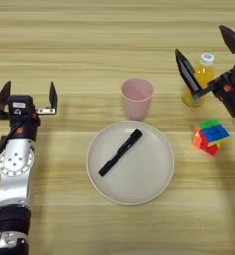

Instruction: Move the objects on the table

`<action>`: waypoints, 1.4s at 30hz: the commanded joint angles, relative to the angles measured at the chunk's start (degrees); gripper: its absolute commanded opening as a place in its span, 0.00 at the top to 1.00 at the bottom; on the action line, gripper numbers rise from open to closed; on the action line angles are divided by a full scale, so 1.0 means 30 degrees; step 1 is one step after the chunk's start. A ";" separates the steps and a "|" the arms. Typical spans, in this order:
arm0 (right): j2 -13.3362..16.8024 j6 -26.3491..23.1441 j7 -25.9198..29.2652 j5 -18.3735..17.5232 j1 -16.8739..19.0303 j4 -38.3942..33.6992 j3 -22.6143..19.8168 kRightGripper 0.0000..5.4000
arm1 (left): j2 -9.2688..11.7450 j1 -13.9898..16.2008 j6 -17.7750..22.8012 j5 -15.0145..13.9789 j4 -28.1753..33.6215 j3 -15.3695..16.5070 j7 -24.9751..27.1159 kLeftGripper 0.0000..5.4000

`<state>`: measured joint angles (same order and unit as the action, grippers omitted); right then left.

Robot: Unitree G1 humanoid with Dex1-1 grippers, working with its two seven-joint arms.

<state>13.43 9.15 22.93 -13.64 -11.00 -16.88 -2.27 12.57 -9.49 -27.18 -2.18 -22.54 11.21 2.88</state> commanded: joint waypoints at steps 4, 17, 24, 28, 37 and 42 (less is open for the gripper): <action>-0.0066 -0.0428 -0.1472 0.0150 0.0848 -0.0019 -0.1403 0.00 | -0.0552 -0.0136 0.0250 -0.1524 -0.0159 0.0083 0.0949 0.01; -0.0557 0.1561 -0.2835 0.3114 0.4614 0.2488 -0.0542 0.00 | -0.0818 -0.0429 0.0404 -0.1800 -0.0481 0.0023 0.1246 0.01; 0.1717 0.1616 0.1585 0.0123 0.4767 0.3269 -0.0879 0.00 | -0.0761 -0.0621 0.0213 -0.1667 -0.0871 -0.0004 0.1247 0.01; 0.3382 0.0880 0.4003 -0.1679 0.4192 0.4088 -0.1674 0.00 | -0.0752 -0.0773 0.0129 -0.1776 -0.1167 0.0020 0.1380 0.01; 0.5107 -0.0119 0.6963 -0.2283 0.4342 0.5442 -0.1556 0.00 | -0.0716 -0.0877 -0.0091 -0.1650 -0.1425 -0.0033 0.1435 0.01; 0.5364 -0.1903 0.7780 -0.2418 0.4708 0.5801 -0.0788 0.00 | -0.0729 -0.0898 -0.0164 -0.1642 -0.1485 -0.0057 0.1431 0.01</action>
<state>28.55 7.27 44.46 -19.77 2.38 0.53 -5.56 10.09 -11.18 -27.34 -7.52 -26.58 11.10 6.93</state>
